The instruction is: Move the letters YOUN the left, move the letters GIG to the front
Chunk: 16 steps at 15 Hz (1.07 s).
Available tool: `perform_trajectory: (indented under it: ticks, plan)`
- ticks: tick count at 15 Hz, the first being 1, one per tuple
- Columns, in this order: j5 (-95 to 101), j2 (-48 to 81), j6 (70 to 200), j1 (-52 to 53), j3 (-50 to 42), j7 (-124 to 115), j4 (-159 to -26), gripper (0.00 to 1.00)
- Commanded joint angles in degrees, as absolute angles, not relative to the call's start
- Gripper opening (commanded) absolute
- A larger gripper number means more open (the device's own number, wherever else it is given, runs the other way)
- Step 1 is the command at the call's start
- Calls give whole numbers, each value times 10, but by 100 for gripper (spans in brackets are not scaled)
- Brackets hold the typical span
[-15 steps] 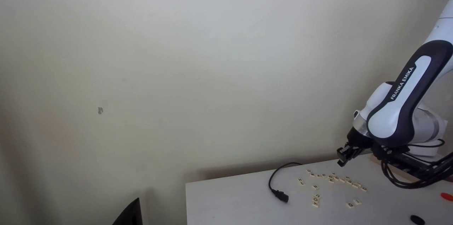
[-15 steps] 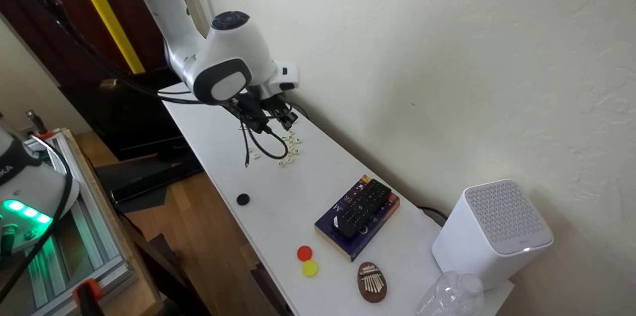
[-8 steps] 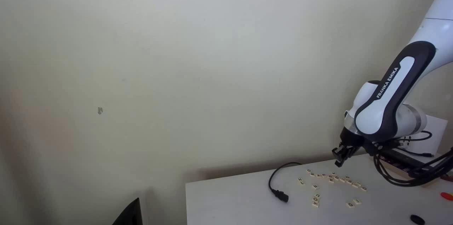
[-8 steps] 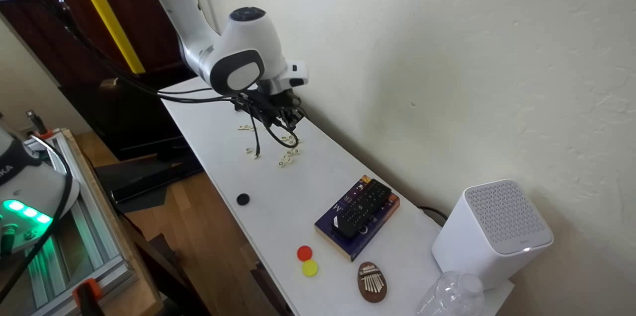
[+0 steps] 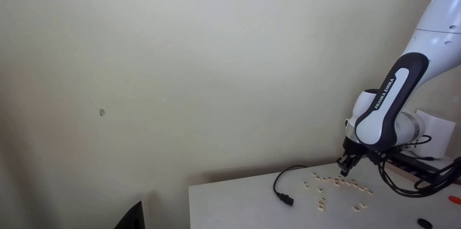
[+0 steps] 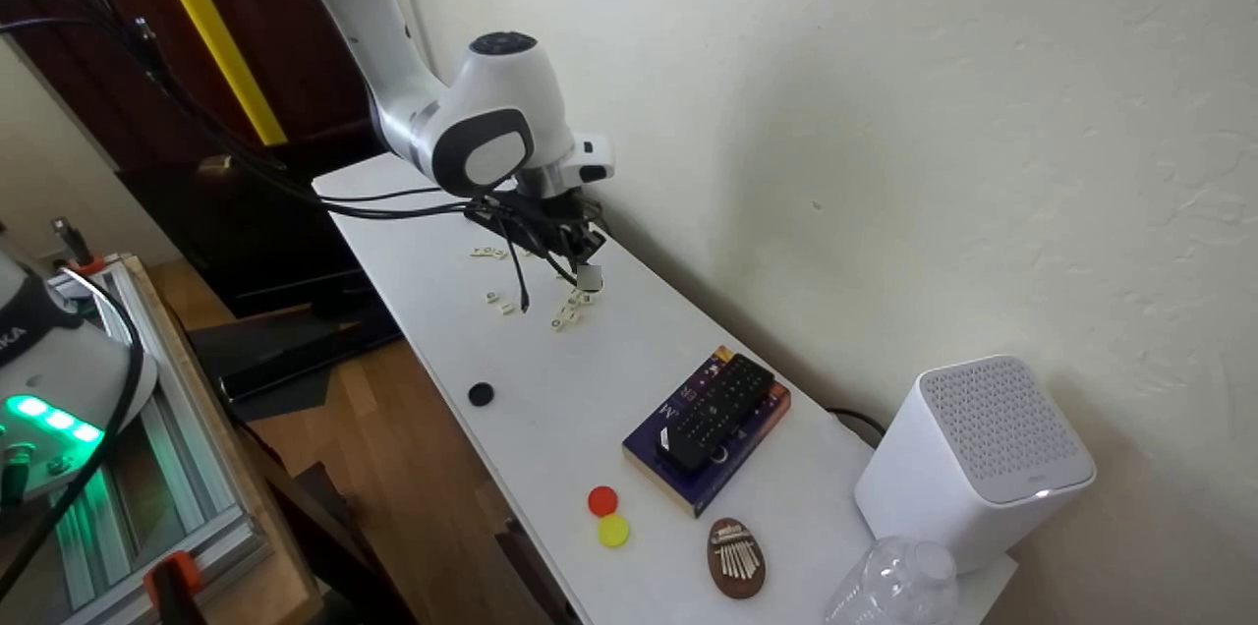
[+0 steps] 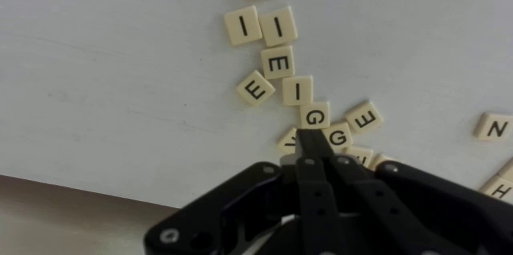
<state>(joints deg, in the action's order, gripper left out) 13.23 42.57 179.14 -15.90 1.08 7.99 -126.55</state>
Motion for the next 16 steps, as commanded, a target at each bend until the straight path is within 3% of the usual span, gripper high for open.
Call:
perform_trajectory:
  ticks: [1,16]
  plan:
    - [117,454,1782,-153,11,102,-1244,0]
    - [107,466,1739,-165,32,111,-1243,0]
